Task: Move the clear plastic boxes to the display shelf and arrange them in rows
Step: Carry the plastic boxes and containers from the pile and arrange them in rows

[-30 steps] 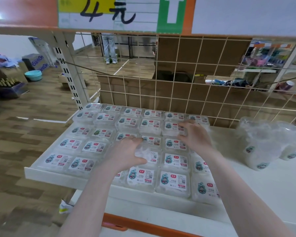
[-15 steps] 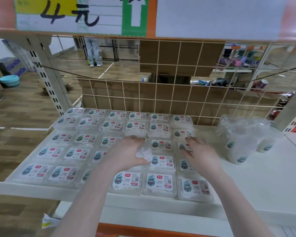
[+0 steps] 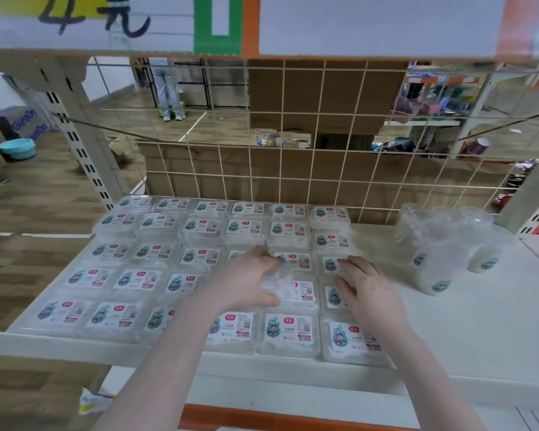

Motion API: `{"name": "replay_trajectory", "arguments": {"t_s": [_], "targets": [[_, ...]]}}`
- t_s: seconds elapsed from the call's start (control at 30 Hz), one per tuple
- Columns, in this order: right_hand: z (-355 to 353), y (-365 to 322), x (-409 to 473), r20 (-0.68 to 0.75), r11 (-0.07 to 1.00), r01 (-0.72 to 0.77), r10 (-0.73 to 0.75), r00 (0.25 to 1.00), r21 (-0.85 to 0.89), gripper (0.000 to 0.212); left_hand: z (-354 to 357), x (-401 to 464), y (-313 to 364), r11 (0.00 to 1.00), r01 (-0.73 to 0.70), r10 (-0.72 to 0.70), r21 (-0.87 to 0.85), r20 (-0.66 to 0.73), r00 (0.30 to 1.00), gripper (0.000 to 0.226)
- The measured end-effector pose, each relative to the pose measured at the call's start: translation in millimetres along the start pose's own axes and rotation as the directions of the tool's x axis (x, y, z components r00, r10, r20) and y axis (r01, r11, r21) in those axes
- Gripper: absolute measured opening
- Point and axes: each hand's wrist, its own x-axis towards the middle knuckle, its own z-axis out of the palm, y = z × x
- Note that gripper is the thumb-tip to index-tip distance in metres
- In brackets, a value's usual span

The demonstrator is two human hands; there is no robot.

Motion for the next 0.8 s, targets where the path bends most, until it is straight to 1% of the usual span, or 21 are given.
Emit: {"name": "replay_trajectory", "arguments": {"t_s": [0.07,0.1,0.2,0.23,0.33,0.43,0.47,0.53,0.63,0.8], "targets": [[-0.5,0.1,-0.5,0.019,1.000,-0.014,0.013,1.000,0.015,0.030,-9.0,-1.9,-0.1,0.998,0.015,-0.014,-0.058,0.023,1.000,0.064],[-1.0,-0.2,-0.2,0.033,1.000,-0.019,0.018,0.999,0.024,0.031,-14.3,-2.9,-0.5,0.995,0.026,-0.022,-0.091,0.045,0.999,0.057],[-2.0,-0.4,-0.1,0.052,0.999,-0.020,0.018,0.998,0.036,0.032,-25.3,-2.5,-4.2,0.975,0.057,-0.043,-0.213,0.073,0.996,0.021],[-1.9,-0.7,-0.3,0.045,0.999,-0.020,0.018,0.999,0.037,0.031,-27.5,-0.9,-6.1,0.969,0.059,-0.045,-0.241,0.063,0.997,0.019],[-0.2,0.0,-0.4,0.018,0.999,-0.010,0.009,1.000,0.037,0.029,-29.2,3.8,-11.3,0.963,0.070,-0.064,-0.262,0.031,0.997,0.033],[-0.2,-0.4,-0.3,0.014,0.999,-0.015,0.014,1.000,0.044,0.030,-26.9,5.7,-12.7,0.944,0.081,-0.098,-0.319,-0.038,0.994,0.033],[-0.4,-0.4,-0.4,0.012,0.999,-0.013,0.012,1.000,0.046,0.030,-25.8,5.6,-12.9,0.952,0.083,-0.104,-0.295,-0.054,0.993,0.034],[-0.5,-0.1,-0.8,0.013,0.999,-0.009,0.009,1.000,0.044,0.030,-22.7,5.5,-13.2,0.976,0.098,-0.111,-0.195,-0.056,0.992,0.041],[-0.1,0.5,-0.8,0.026,0.999,-0.015,0.014,1.000,0.044,0.031,-17.6,1.8,-13.2,0.992,0.102,-0.102,-0.073,0.002,0.995,0.056],[4.8,3.9,0.3,0.002,1.000,0.009,-0.009,1.000,0.009,0.029,-17.5,-3.0,-8.6,0.999,0.034,-0.034,0.030,0.008,0.999,0.057]]}}
